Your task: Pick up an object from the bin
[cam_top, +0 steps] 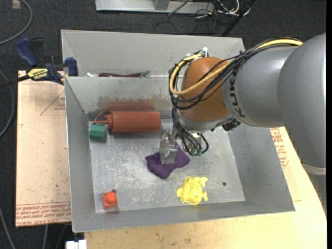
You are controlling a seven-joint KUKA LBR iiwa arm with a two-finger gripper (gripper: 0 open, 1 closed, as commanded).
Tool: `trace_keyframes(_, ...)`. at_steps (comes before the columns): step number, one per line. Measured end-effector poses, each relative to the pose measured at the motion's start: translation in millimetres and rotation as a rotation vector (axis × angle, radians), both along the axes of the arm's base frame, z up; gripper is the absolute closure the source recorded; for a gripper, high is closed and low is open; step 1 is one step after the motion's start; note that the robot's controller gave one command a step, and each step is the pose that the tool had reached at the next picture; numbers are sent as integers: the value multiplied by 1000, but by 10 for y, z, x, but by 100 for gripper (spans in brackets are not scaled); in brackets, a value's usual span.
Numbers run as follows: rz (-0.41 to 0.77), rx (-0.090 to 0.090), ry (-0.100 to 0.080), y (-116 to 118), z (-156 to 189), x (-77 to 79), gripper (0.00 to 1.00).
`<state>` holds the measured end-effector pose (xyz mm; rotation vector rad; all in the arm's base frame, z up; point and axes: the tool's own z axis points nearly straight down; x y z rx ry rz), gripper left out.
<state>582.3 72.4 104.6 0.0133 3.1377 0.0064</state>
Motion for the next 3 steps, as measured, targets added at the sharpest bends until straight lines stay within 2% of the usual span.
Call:
trace_keyframes(1, 0, 0, 0, 0, 0, 0, 0)
trace_keyframes(2, 0, 0, 0, 0, 0, 0, 0)
trace_keyframes(3, 158, 1, -1, -13, -150, -25, 100)
